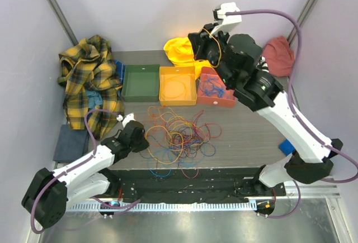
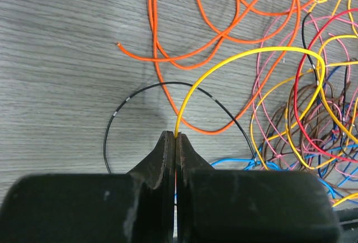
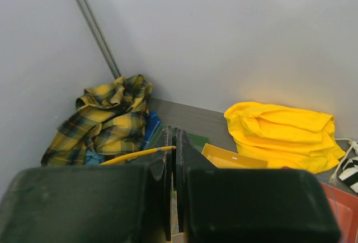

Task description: Untangle the cables

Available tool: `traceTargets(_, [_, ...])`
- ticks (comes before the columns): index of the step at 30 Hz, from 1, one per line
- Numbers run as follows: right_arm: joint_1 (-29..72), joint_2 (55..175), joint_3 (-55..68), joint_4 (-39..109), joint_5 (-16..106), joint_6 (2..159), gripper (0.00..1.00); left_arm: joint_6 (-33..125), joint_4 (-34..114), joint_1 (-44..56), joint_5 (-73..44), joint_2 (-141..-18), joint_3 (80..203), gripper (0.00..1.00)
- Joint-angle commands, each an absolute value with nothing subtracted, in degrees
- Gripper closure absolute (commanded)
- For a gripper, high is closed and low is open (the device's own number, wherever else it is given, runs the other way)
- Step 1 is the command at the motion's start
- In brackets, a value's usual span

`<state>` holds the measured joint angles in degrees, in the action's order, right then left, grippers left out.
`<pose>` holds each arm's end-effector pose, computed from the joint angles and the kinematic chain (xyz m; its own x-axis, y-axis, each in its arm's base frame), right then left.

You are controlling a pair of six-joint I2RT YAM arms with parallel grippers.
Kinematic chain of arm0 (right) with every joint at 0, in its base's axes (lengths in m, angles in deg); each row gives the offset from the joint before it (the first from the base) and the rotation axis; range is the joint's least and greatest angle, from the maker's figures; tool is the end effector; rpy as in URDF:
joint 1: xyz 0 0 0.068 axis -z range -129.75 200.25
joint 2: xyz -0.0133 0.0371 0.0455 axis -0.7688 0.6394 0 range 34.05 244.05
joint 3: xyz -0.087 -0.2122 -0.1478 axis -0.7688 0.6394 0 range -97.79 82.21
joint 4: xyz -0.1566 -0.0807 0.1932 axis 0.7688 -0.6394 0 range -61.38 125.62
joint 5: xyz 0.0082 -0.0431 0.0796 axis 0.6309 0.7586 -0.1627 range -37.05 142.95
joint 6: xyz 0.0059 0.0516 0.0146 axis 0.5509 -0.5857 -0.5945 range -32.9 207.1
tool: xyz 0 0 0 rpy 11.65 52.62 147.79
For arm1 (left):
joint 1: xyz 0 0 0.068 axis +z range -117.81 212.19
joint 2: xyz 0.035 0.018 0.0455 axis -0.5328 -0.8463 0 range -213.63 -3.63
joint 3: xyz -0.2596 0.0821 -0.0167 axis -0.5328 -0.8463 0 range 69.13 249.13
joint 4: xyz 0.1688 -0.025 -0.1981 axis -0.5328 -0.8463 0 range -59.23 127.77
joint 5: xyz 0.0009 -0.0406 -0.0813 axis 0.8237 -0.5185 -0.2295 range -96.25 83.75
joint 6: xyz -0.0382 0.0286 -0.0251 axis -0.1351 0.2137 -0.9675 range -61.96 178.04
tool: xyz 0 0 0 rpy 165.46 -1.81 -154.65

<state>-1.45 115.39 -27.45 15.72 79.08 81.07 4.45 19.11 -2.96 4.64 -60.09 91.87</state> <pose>0.1811 0.2041 0.5590 0.0447 0.2085 -0.9770 -0.4416 0.8813 0.1679 0.1491 -0.0969 0.1611 -0.7635 -0.4289 -0.4828 -0.2416 0.8830 -0.4024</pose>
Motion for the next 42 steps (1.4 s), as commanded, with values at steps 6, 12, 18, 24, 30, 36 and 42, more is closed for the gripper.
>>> traceTargets(6, [7.6, 123.4, -29.3, 22.6, 72.2, 75.4, 0.99, 4.1, 20.5, -2.9, 1.2, -55.4, 89.3, 1.00])
traceTargets(12, [11.0, 129.0, -30.5, 23.5, 70.4, 73.2, 0.99, 4.3, 18.8, -2.9, 2.0, -51.8, 88.5, 1.00])
traceTargets(18, [13.5, 133.4, -30.6, 24.5, 67.7, 71.0, 0.99, 4.8, 17.8, -2.9, 2.7, -50.3, 88.5, 1.00])
traceTargets(24, [15.2, 136.7, -28.9, 27.0, 64.6, 68.5, 0.99, 4.4, 18.2, -2.9, 2.3, -51.0, 88.2, 1.00])
traceTargets(30, [15.4, 139.8, -28.4, 28.5, 61.6, 66.6, 0.99, 4.2, 18.6, -2.9, 2.0, -51.1, 87.7, 1.00])
traceTargets(36, [15.4, 139.4, -29.2, 28.5, 60.2, 65.4, 0.99, 4.2, 18.9, -2.9, 2.0, -51.2, 87.7, 1.00])
traceTargets(42, [15.4, 139.8, -29.6, 27.7, 59.9, 65.0, 0.99, 4.1, 19.6, -2.9, 1.2, -52.0, 87.4, 1.00])
